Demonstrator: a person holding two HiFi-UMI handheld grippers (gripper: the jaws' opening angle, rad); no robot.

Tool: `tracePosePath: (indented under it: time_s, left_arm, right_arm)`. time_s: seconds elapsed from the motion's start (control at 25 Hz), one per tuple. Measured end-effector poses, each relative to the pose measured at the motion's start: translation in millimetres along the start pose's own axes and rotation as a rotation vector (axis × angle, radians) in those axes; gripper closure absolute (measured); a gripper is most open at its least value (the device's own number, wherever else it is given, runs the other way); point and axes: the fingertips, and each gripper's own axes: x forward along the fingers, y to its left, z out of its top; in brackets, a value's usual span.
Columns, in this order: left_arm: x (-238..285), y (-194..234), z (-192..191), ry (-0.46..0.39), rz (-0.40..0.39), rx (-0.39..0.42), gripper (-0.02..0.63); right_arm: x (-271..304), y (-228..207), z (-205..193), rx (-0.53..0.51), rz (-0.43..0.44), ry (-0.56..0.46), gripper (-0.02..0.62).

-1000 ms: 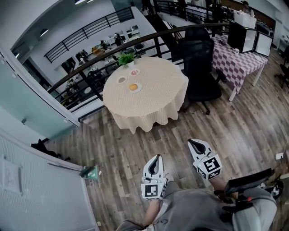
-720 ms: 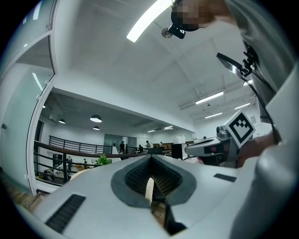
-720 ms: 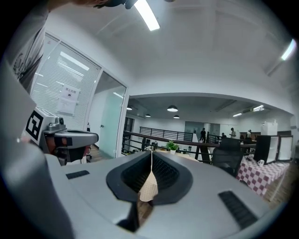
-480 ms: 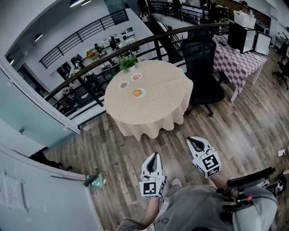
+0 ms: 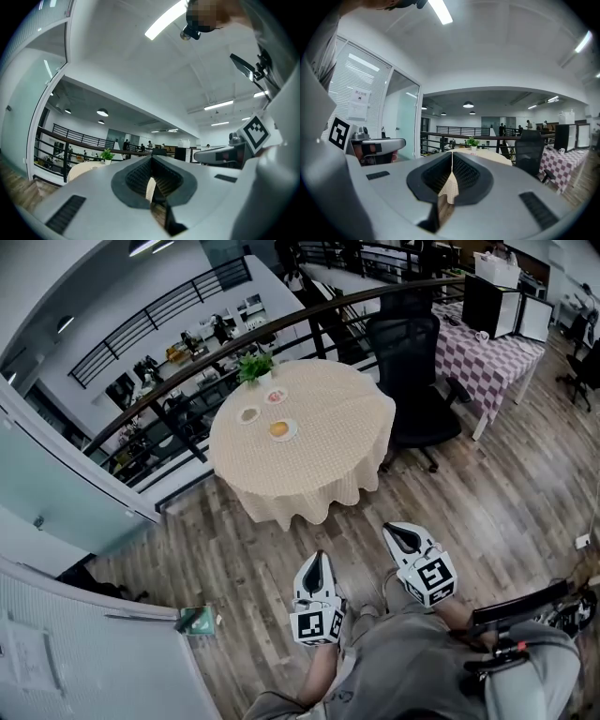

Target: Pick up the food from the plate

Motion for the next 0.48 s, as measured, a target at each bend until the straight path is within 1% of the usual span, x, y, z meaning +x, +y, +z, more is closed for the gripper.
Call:
tracePosePath:
  time_s: [0.16,0.48]
  left_arm:
    - [-4.4,8.9,3.7,-0.005,0.022,-0.006,0.594]
    - [-7.9,43.9,12.9,-0.022,0.094,0.002,0.594]
  right_arm:
    - [3.4,7.3,2.7,-0.004,0.009,-0.001,0.580]
    - [39.6,21.9,13.9,-0.001,0.063,-0.026,0.580]
